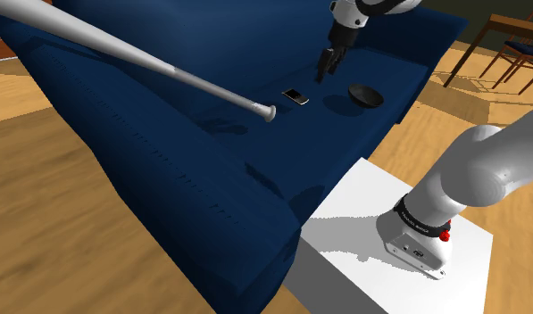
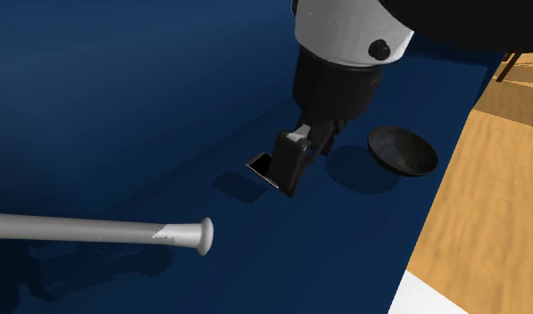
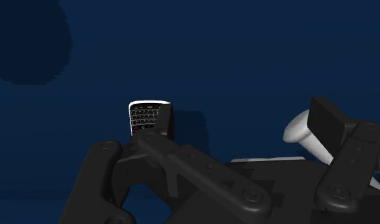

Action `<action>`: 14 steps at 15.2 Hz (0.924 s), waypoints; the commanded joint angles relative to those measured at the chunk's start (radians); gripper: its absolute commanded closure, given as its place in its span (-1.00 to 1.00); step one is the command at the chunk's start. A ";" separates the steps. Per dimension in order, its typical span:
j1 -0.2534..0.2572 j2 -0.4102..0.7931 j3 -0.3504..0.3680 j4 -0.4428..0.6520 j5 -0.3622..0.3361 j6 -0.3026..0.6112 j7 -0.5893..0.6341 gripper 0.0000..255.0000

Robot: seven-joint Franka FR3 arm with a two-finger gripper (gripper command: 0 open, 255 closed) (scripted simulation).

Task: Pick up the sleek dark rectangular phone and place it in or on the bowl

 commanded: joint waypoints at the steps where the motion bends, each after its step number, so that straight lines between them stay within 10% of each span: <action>1: 0.001 0.077 -0.022 0.036 0.009 0.038 -0.038 -1.00; 14: -0.029 0.593 -0.103 0.360 0.166 0.186 -0.316 -1.00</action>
